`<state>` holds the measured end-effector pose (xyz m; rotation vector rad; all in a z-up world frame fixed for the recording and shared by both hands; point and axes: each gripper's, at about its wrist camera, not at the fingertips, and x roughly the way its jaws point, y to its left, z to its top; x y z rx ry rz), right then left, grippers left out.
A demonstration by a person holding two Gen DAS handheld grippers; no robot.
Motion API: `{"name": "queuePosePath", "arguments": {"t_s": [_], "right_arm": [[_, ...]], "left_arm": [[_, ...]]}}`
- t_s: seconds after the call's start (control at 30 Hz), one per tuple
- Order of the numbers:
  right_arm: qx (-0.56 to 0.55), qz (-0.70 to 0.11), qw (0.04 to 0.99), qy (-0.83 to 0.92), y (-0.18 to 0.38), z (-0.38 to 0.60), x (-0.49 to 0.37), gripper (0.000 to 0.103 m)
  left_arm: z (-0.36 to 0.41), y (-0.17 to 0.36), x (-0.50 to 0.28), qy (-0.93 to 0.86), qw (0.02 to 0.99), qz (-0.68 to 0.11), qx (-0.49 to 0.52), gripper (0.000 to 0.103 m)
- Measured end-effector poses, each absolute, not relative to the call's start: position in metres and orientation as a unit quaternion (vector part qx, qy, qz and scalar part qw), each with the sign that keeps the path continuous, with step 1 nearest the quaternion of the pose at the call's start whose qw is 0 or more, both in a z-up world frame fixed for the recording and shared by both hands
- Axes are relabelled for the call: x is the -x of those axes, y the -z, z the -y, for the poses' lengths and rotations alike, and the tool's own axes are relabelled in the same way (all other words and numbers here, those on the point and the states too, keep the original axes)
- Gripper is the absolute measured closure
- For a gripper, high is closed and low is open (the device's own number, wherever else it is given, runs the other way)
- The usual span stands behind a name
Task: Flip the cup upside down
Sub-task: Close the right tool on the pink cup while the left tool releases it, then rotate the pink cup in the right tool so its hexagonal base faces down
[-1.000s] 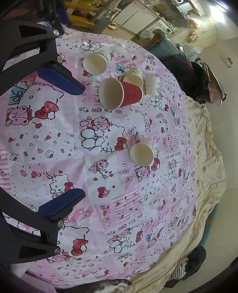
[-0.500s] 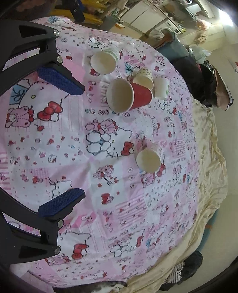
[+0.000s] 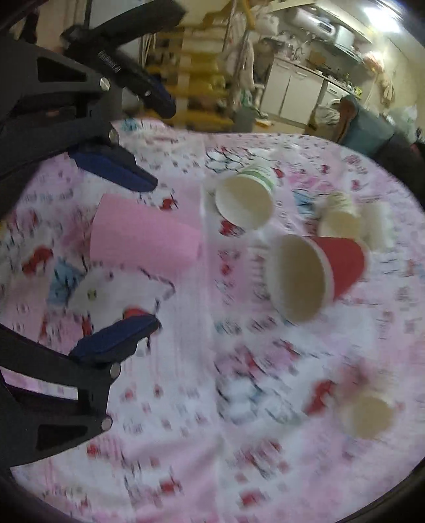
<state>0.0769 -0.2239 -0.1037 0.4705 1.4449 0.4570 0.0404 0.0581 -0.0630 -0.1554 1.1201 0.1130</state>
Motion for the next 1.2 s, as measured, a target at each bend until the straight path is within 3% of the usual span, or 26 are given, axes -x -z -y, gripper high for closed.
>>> {"name": "queuePosePath", "arguments": {"t_s": [0.23, 0.7, 0.77, 1.2], "right_arm": [[-0.289, -0.71, 0.611, -0.2, 0.157, 0.214, -0.096, 0.035], [-0.336, -0.723, 0.566, -0.211, 0.193, 0.196, -0.107, 0.037], [-0.336, -0.721, 0.565, -0.218, 0.192, 0.194, -0.108, 0.045], [-0.306, -0.639, 0.656, -0.261, 0.118, 0.224, -0.096, 0.045]], "left_arm": [[-0.065, 0.065, -0.045, -0.057, 0.835, -0.541, 0.087, 0.007], [-0.066, 0.072, -0.048, -0.037, 0.819, -0.561, 0.114, 0.007], [-0.066, 0.073, -0.048, -0.037, 0.818, -0.562, 0.115, 0.007], [-0.055, 0.068, -0.045, -0.01, 0.825, -0.555, 0.102, 0.007]]}}
